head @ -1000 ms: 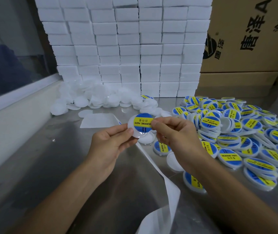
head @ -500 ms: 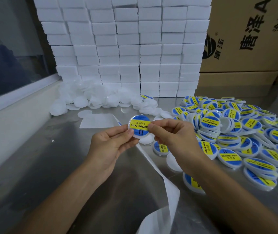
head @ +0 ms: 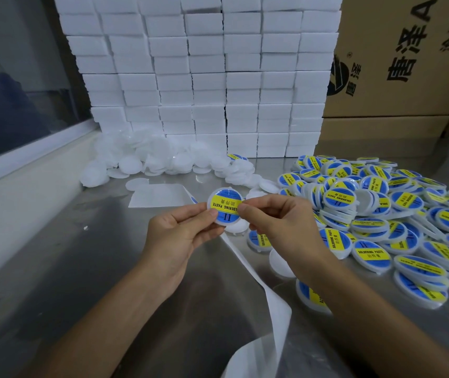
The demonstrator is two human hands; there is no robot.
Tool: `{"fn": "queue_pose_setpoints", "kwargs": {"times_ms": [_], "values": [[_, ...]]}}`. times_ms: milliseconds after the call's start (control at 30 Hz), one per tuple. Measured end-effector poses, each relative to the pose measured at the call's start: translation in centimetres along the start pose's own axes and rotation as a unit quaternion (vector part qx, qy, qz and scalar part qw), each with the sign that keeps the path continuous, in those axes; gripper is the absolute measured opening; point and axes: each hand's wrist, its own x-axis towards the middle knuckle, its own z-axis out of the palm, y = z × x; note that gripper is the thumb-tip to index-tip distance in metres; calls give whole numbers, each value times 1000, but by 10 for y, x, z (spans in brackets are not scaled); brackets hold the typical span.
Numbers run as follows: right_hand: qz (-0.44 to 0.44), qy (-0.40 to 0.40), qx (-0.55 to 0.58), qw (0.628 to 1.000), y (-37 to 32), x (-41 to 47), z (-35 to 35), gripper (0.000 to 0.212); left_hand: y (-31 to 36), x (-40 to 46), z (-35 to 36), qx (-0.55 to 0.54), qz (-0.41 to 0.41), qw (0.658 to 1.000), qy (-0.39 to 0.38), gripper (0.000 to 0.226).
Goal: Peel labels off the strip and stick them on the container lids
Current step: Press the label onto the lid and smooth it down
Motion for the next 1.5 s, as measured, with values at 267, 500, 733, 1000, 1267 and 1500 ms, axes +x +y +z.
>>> {"fn": "queue_pose_setpoints", "kwargs": {"times_ms": [267, 500, 733, 1000, 1267, 1500], "values": [[-29, 38, -98, 994, 4, 0, 0, 6, -1, -5, 3, 65, 53, 996, 8, 25], [-121, 64, -160, 978, 10, 0, -2, 29, 1, -11, 10, 20, 67, 996, -49, 36], [-76, -46, 9, 996, 4, 0, 1, 29, 2, -12, 13, -44, 9, 993, -110, 42], [-76, -32, 25, 996, 3, -4, 6, 31, 2, -13, 13, -33, 24, 990, -133, 29], [-70, 11, 21, 997, 10, -2, 4, 24, -3, -13, 12, -8, 30, 988, -151, 29], [-84, 40, -29, 995, 6, -2, -3, 57, -2, -16, 11, 107, 111, 978, -142, 38]]}}
